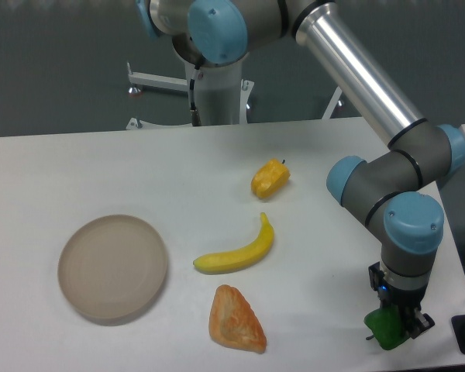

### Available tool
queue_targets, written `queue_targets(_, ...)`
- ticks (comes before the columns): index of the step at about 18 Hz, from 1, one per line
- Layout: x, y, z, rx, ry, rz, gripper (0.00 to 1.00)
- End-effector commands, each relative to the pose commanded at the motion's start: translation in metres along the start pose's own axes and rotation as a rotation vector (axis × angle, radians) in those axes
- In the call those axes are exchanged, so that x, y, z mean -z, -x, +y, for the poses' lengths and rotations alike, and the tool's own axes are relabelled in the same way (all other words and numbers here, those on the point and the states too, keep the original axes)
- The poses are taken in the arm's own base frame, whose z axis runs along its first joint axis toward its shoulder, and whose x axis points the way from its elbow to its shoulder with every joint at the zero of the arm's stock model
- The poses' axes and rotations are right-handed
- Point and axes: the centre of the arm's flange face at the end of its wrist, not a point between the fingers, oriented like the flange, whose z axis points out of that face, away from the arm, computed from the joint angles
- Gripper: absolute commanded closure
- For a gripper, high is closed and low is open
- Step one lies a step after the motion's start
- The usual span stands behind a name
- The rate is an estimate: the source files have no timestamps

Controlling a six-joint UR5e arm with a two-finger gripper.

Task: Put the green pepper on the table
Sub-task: 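Lift the held green pepper with the gripper and carry it inward over the table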

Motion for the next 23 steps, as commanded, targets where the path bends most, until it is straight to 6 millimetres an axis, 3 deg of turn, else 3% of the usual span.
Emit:
queue_targets(7,0.001,-0.005,-0.003,-0.005,-0.003,0.013,0.52)
queue_targets(13,0.018,-0.023,-0.008,-0.002,-0.02,0.044,0.52)
queue_targets(21,0.048,-0.086,-0.004,0.015,-0.08,0.131,0.52)
queue_targets(23,0.057,-0.101,0.012,0.028,-0.082,0.142,0.52)
